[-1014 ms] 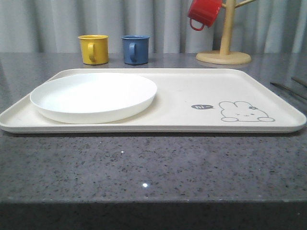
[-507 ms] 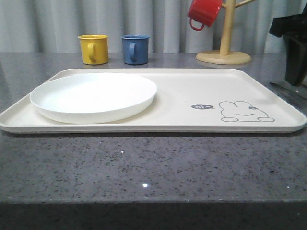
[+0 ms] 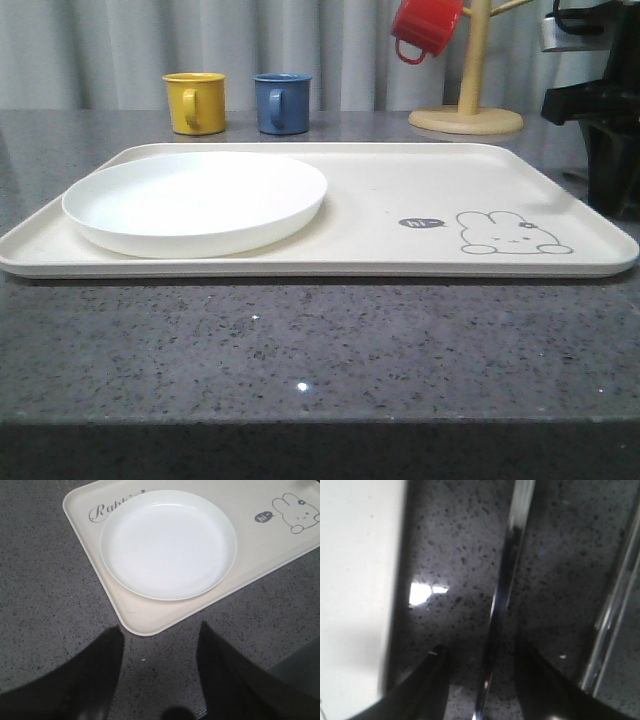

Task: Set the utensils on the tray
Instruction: 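Grasp the steel fork with the right gripper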

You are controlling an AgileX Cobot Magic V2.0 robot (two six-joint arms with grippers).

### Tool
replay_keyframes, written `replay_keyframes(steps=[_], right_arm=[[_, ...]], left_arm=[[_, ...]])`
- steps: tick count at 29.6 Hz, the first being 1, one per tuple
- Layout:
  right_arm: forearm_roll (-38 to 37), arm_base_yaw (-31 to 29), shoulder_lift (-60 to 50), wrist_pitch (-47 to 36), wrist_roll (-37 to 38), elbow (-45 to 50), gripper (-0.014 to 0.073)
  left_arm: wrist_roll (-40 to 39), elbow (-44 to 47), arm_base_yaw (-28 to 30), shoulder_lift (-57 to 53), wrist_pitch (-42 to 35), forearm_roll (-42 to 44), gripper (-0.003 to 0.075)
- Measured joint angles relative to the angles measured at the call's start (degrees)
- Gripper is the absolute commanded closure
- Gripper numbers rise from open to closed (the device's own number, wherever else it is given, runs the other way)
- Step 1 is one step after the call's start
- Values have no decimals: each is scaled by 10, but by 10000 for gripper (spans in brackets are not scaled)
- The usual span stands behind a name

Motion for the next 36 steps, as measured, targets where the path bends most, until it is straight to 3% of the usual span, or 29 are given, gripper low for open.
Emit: replay_keyframes(steps=[6, 14, 17, 36], right_arm=[[-1, 0, 4, 3, 0, -3, 313], [-12, 0, 6, 7, 0, -6, 533], [-15, 0, 6, 10, 0, -6, 577], [-6, 14, -24, 68, 0, -49, 589]], left_arm=[[0, 0, 0, 0, 0, 0, 385], [0, 0, 0, 0, 0, 0, 385], [0, 0, 0, 0, 0, 0, 385], [0, 0, 0, 0, 0, 0, 385]])
